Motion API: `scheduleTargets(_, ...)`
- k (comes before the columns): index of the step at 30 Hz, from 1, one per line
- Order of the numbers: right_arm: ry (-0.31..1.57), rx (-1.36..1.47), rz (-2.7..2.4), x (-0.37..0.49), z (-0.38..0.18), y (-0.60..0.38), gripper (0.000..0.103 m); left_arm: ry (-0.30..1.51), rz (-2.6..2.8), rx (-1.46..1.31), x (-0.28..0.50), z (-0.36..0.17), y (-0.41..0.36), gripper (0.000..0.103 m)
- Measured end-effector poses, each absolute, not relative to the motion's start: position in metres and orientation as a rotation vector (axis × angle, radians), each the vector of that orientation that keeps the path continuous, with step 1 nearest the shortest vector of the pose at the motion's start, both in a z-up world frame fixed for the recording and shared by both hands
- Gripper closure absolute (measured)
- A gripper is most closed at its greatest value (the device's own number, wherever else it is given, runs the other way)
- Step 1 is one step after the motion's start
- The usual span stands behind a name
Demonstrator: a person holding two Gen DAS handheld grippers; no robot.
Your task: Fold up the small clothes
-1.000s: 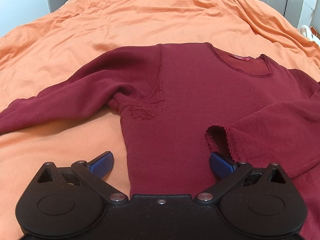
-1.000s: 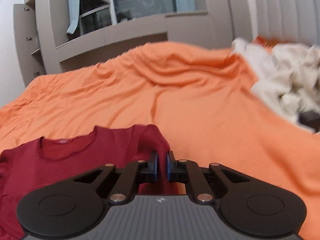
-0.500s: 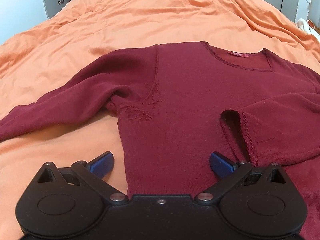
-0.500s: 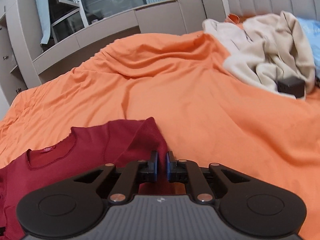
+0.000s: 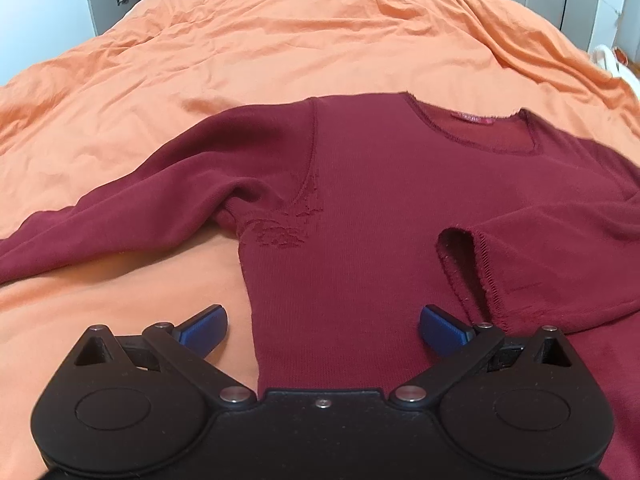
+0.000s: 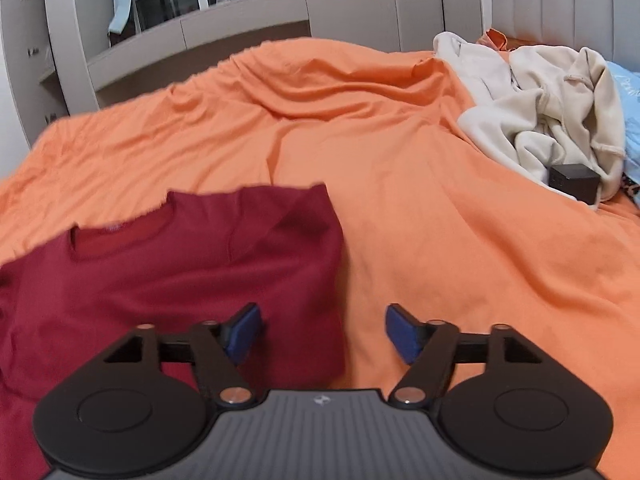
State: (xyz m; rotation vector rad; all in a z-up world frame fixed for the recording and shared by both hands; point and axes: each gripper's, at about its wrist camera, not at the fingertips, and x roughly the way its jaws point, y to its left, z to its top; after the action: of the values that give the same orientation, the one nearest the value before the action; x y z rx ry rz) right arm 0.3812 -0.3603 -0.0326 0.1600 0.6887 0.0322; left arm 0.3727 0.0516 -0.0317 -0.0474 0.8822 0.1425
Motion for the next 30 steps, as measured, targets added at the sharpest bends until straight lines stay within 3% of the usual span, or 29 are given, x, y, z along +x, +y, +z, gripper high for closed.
scheduleTargets(12, 0.686, 0.033, -0.120, 0.355, -0.038, -0.367, 0.028, 0.855, 0.129, -0.082, 0.355, -0.022, 0.057, 0.001)
scheduleTargets(14, 0.666, 0.009, -0.141, 0.350, -0.034, -0.366, 0.025, 0.844, 0.130, -0.070, 0.351, -0.020, 0.056, 0.001)
scheduleTargets(21, 0.556, 0.053, -0.034, 0.332, -0.007, -0.344, 0.000, 0.742, 0.177, -0.052, 0.314, 0.001, 0.080, 0.001)
scheduleTargets(30, 0.469, 0.065, 0.208, 0.304, 0.018, -0.279, 0.000, 0.648, 0.376, -0.277, 0.275, 0.031, 0.198, 0.001)
